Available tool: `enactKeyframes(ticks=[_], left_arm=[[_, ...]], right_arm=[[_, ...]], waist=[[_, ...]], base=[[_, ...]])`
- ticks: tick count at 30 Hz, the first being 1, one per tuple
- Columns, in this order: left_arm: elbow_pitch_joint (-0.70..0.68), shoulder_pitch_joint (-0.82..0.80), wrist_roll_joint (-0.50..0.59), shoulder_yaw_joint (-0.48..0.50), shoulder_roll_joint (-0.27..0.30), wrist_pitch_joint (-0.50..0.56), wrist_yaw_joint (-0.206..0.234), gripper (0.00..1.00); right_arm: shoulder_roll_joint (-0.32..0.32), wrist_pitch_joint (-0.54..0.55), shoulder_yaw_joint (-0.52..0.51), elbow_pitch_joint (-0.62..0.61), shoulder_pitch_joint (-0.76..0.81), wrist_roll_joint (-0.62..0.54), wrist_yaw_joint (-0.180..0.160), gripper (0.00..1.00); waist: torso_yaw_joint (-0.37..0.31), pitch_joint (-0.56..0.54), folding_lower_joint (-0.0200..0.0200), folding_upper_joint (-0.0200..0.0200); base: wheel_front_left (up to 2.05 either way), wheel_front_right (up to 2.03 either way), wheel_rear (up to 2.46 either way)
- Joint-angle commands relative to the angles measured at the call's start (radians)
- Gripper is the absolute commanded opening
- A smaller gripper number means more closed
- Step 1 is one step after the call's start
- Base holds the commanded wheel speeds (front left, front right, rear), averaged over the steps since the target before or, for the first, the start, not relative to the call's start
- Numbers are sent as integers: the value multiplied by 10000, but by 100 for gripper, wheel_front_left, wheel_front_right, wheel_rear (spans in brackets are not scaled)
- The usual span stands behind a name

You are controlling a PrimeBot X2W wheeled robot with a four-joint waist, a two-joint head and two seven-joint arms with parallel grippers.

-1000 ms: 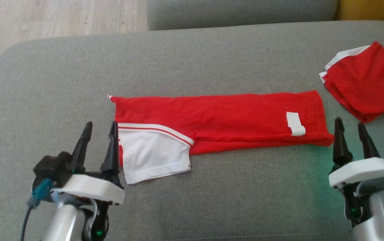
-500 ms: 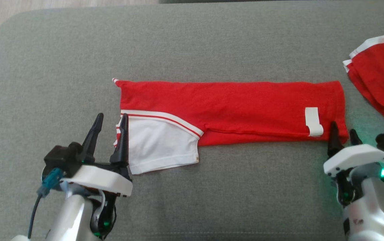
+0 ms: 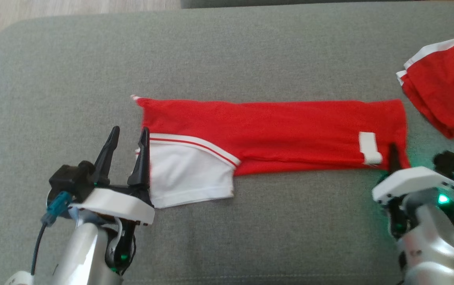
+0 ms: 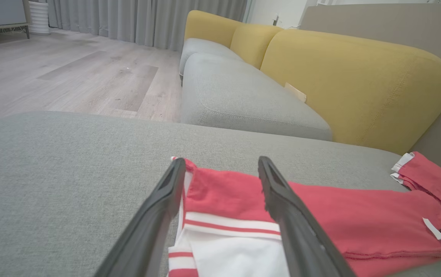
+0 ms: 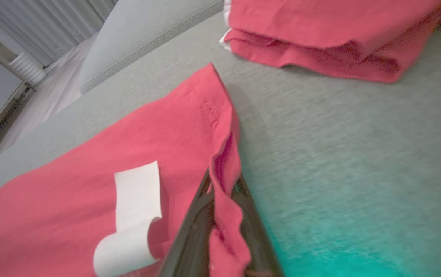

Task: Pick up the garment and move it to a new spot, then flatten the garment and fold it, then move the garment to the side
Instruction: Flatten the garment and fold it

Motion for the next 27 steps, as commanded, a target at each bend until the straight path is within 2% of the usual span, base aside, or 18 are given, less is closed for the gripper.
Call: enactKeyframes(ticks=[1,8,13,15,18,24,27], left_arm=[[-282,-285,103,370,37,-91,-18,100],[-224,-85,58,526,-11,-91,-71,100],[-190,113,-26,603,-38,-91,-93,100],[-177,167,-47,587,-47,-91,-96,100],[-163,218,-99,490,-59,-91,-96,100],[-130,319,-228,372,-66,-91,-59,100],[-95,356,-307,239,-67,-91,-32,100]], right_arm=[[-151,-153,38,-109,-156,-76,-9,0],[-876,-712,-1652,-120,-394,-790,-9,0],[-401,-658,-1596,-809,-554,-1129,-9,0],[-146,-519,-1237,-1264,-592,-1058,-9,0],[140,-31,-100,-2307,-512,-453,-9,0],[168,535,3089,-3695,-84,2350,-9,0],[169,463,4305,-3847,-17,3125,-9,0]], waist=[[-27,-68,0,0],[-76,-525,0,0],[-70,-862,0,0],[-26,-974,0,0],[183,-1171,0,0],[742,-1317,0,0],[1083,-1311,0,0]], base=[[0,0,0],[0,0,0],[0,0,0],[0,0,0],[0,0,0],[0,0,0],[0,0,0]])
